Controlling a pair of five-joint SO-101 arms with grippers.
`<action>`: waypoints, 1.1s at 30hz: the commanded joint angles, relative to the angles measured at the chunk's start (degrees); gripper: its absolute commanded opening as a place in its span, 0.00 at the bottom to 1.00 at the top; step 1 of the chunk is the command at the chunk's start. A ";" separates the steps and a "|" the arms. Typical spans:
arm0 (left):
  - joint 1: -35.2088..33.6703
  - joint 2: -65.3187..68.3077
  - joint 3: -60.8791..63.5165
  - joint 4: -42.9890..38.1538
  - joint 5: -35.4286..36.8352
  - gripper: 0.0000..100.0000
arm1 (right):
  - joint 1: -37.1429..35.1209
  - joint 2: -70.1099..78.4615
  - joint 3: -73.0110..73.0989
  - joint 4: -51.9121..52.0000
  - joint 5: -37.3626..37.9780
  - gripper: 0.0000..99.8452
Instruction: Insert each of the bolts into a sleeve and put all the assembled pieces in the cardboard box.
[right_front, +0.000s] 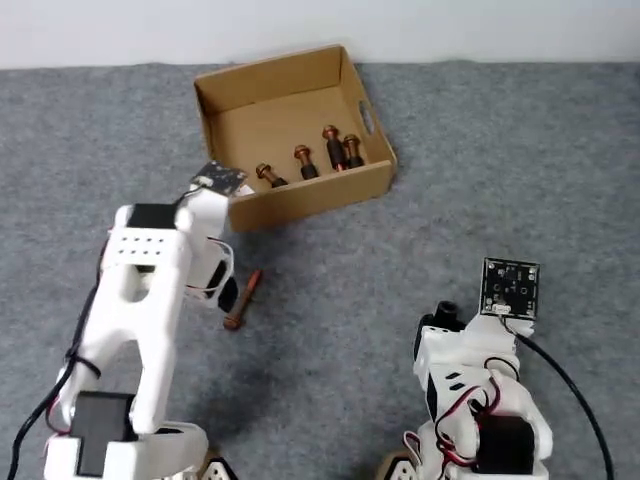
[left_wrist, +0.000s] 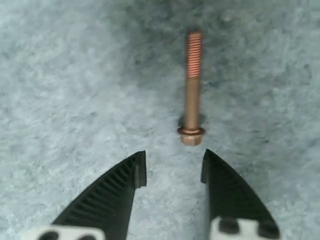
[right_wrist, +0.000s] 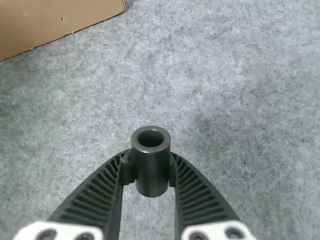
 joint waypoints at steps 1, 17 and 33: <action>3.43 0.79 -2.33 -1.32 0.26 0.19 | 0.40 -0.22 -0.26 -1.63 0.53 0.01; 4.22 19.25 -2.68 -13.27 8.18 0.16 | 0.40 -0.22 -0.26 -1.54 0.53 0.01; 7.21 9.67 -4.70 -2.20 42.37 0.00 | 0.40 -0.75 -0.26 -1.63 0.44 0.01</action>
